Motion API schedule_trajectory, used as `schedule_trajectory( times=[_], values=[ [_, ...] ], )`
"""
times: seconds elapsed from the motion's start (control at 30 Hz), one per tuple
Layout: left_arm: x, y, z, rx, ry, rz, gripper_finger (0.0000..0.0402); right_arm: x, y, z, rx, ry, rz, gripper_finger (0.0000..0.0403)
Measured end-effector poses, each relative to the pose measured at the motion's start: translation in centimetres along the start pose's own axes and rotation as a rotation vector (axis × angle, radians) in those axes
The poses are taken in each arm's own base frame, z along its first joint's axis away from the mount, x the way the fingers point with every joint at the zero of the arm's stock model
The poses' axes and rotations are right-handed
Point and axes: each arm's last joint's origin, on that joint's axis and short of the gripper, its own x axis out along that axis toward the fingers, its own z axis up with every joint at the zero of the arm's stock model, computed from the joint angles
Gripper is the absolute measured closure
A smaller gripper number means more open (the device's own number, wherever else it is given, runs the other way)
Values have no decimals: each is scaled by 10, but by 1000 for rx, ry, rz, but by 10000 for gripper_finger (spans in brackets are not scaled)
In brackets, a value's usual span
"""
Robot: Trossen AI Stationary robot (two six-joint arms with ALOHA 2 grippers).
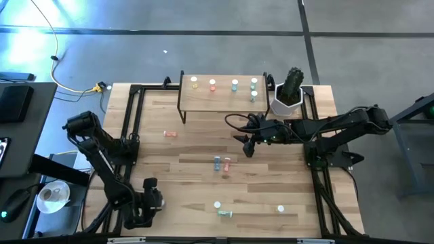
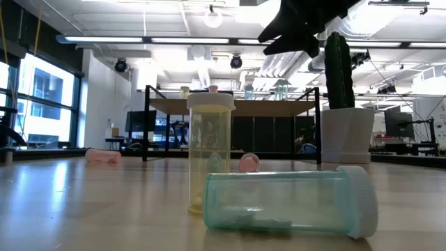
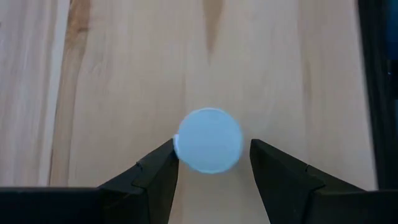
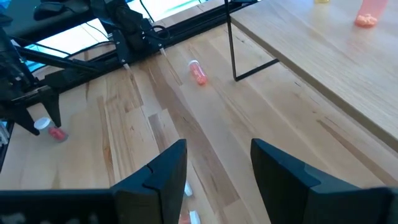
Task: Pick and place medicine bottles onto shelf by color
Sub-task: Put the left blue pill bottle on the shelf aligned with the other blue pill bottle
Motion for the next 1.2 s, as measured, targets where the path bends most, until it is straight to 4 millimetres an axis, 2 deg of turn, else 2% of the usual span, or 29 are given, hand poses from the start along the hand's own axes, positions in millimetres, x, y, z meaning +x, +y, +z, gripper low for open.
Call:
schedule_trajectory(
  times=[0.63, 1.2],
  values=[
    [21, -5, -6, -82, -21, 45, 215, 0, 0, 0, -25, 5, 14, 233],
    [17, -7, -15, -106, -44, 73, 283, 0, 1, 0, -23, -1, 17, 233]
  ],
)
